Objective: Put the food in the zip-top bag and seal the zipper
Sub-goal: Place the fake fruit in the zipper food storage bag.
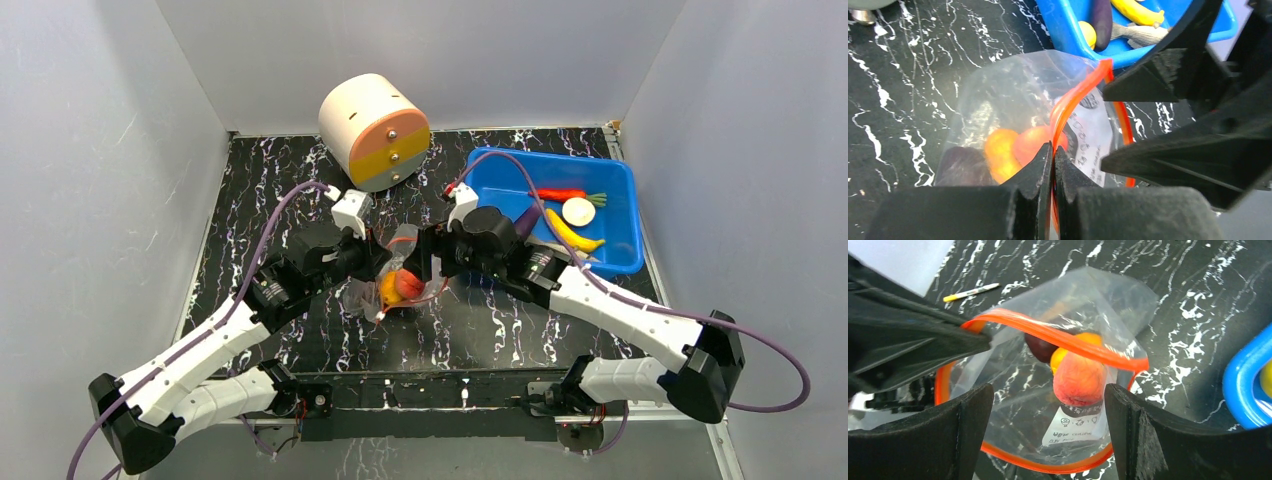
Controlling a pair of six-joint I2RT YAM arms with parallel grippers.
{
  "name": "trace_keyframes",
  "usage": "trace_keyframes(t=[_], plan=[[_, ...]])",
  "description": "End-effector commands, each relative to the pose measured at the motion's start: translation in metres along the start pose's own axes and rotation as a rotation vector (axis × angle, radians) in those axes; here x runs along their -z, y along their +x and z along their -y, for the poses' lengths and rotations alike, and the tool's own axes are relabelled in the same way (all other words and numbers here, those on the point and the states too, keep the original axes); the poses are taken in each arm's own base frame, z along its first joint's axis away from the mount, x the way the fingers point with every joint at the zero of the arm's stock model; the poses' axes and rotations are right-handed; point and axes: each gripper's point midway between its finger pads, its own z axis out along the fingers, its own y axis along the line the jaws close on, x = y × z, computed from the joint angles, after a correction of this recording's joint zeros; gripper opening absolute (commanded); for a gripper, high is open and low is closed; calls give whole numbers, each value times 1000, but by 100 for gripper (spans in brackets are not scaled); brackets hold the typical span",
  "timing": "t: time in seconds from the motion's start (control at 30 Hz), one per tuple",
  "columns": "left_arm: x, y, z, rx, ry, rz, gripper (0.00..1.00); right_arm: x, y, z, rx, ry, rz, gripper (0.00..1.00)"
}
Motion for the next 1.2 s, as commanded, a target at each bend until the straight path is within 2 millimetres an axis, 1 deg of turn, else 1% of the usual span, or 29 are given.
trace_keyframes(t=[0.0,0.1,0.23,0.27,0.37,0.4,0.43,0.47,0.5,0.53,0.57,0.63,0.73,0.87,0.93,1.0,1.07,1.17], plan=[[11,-20,-11,-81,-60,58,0,26,-44,-43,28,-156,81,78],[13,-22,-20,-134,-96,65,0,31,-57,-40,27,-114,106,73],[24,-27,-33,-217,-162,63,0,44,-85,-33,78,-26,147,70],[25,-27,-36,-242,-167,68,0,47,-91,-29,88,8,161,69],[31,-32,-40,-287,-178,103,0,53,-113,-6,69,145,223,63],[34,-37,-39,-287,-176,115,0,55,-118,2,50,187,235,61],[36,-41,-37,-286,-174,126,0,58,-125,15,27,242,255,60],[38,-45,-35,-284,-167,141,0,58,-128,23,7,274,262,59],[39,-48,-34,-283,-163,156,0,59,-131,36,-17,322,275,60],[39,-51,-33,-283,-160,172,0,61,-136,55,-49,377,290,60],[39,-53,-32,-288,-159,186,0,63,-140,69,-77,410,296,60],[37,-58,-33,-309,-172,196,0,67,-144,98,-114,480,307,60],[33,-65,-41,-349,-227,196,0,74,-147,140,-114,593,329,60],[31,-69,-54,-370,-308,185,0,85,-146,199,-102,776,349,60],[32,-67,-57,-367,-326,174,0,86,-143,227,-89,857,337,60],[33,-60,-57,-349,-312,165,0,85,-137,255,-87,931,322,61],[34,-50,-52,-322,-265,154,0,85,-128,282,-100,992,291,62],[36,-29,-40,-289,-163,129,0,84,-115,319,-119,1081,272,63]])
